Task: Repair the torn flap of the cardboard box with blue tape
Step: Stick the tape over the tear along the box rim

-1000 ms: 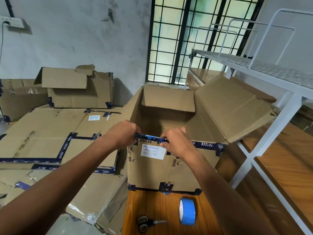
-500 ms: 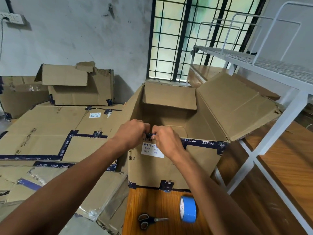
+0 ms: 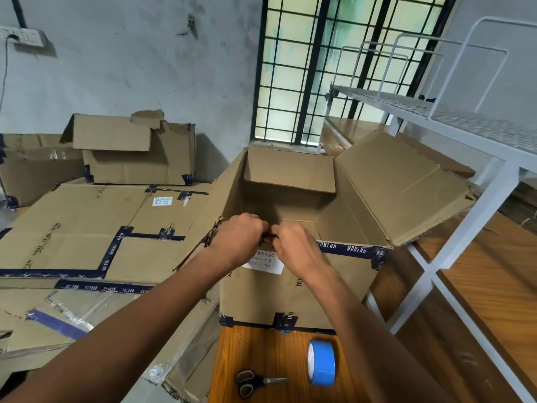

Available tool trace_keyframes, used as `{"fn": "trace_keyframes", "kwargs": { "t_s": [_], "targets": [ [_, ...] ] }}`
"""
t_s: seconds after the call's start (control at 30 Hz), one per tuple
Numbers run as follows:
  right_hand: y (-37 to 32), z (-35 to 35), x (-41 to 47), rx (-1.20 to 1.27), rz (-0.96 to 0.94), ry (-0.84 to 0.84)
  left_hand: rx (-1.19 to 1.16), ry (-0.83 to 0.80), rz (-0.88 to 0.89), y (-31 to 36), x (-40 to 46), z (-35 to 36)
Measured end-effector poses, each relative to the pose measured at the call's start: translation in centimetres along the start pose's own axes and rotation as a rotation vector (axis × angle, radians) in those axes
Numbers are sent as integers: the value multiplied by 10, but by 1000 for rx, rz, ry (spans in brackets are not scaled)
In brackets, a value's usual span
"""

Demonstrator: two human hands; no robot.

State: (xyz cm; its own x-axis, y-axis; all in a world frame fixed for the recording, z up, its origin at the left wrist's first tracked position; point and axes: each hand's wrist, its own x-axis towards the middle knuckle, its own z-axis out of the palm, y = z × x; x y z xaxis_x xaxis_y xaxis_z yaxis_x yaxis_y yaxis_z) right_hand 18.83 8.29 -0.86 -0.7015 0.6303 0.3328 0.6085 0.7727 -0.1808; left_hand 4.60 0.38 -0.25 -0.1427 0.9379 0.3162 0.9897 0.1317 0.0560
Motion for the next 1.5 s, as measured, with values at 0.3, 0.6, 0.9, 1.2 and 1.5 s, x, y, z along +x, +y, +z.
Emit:
{"fn": "trace_keyframes", "kwargs": {
  "t_s": [0.3,0.6,0.9,1.2,1.5],
  "targets": [
    [-5,1,0,9,-2,32,2,46,-5,-1,0,2],
    [-4,-10,0,23,61,-53,70,-8,68,-1,-1,3],
    [12,-4,-7,-59,49,-15,36,10,47,10,3,13],
    [10,1,-4,-50,62,3,83,73,-3,10,7,9],
    [4,-2,-9,-99,41,-18,39,85,109,-2,-8,16]
  ]
}}
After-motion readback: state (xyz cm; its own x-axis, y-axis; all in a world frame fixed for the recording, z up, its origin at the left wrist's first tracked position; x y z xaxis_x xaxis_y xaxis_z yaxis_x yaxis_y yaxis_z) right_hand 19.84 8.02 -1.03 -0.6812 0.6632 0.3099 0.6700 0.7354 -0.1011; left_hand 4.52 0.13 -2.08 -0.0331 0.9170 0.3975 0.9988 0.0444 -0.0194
